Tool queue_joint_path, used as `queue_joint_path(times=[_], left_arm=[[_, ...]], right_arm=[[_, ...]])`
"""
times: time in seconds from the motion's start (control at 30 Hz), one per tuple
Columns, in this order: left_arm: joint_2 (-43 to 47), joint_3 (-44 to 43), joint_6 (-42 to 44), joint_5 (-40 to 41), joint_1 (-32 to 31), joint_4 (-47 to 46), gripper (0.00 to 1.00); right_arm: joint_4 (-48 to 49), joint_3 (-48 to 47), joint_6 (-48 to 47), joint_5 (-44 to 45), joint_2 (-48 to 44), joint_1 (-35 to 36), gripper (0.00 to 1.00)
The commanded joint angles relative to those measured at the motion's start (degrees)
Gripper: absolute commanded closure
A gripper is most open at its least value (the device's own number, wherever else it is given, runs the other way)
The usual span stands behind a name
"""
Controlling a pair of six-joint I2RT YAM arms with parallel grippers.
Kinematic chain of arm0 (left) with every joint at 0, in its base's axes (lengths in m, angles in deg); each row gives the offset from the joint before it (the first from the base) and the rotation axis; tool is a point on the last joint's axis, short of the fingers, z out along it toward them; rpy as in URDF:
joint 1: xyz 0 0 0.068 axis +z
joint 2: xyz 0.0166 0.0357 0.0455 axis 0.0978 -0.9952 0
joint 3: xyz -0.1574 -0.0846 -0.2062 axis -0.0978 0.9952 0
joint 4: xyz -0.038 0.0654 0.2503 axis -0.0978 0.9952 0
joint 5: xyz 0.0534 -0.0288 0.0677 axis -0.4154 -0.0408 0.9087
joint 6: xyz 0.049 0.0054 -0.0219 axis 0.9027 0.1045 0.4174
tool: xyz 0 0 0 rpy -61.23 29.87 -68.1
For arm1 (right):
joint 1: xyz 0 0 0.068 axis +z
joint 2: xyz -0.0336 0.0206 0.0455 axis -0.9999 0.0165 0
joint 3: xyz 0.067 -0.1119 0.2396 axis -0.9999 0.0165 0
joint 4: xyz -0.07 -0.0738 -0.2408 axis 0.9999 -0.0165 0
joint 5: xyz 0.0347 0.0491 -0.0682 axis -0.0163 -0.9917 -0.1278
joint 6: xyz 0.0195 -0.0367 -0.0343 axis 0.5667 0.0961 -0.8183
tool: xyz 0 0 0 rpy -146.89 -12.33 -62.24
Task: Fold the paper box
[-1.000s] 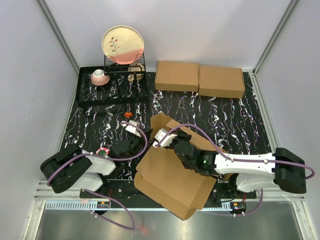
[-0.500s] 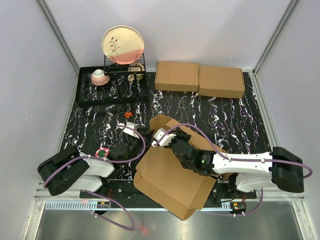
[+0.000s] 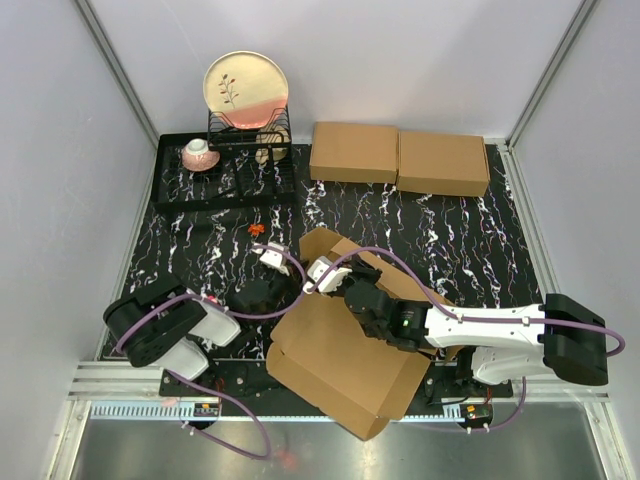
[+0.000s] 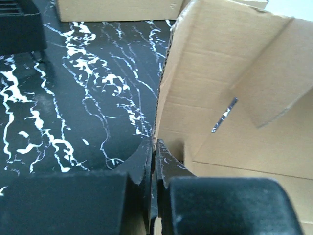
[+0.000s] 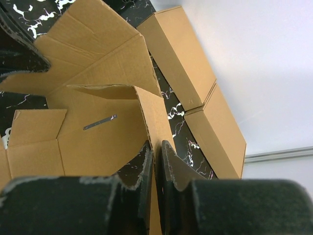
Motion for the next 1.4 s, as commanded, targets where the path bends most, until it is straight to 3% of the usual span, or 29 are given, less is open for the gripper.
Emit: queue_joint_path(times=[0.0,0.13,0.37,0.6,0.73,1.0,1.2,1.37], left_arm=[[1.0,-0.7,-0.6,-0.9,0.2,-16.3,1.00],[6.7,0.7,-0.4,-0.9,-0.1,-14.3,1.00],[21.7,0.9,0.4,-1.2,-4.1,-1.9,1.00],[26.3,3.3,0.9,2.6,-10.3,-0.2,1.00],[24.3,4.4,1.1,4.5,-12.3,-2.2,1.00],[12.1,4.8,0.1,6.3,-15.7,-14.1,1.00],[5.1,6.1,-0.5,8.3,-19.8,-21.9,1.00],[1.4,6.0,-1.0,9.9,-22.1,-22.3,1.00]], right_arm=[[-5.2,0.3,4.4,-2.9,1.3,0.0,0.85],[-4.8,0.2,3.7,-1.5,2.5,0.0,0.85],[-3.9,-0.7,3.0,1.2,5.3,0.1,0.86],[-2.5,-0.8,2.1,3.6,6.1,0.0,0.88],[-0.7,-0.7,-0.1,4.6,5.2,0.0,0.89],[3.1,-0.7,-8.0,6.1,4.6,0.9,0.89],[3.2,-0.7,-9.4,7.3,4.0,2.0,0.88],[1.9,-0.8,-8.6,9.0,3.2,3.8,0.85]])
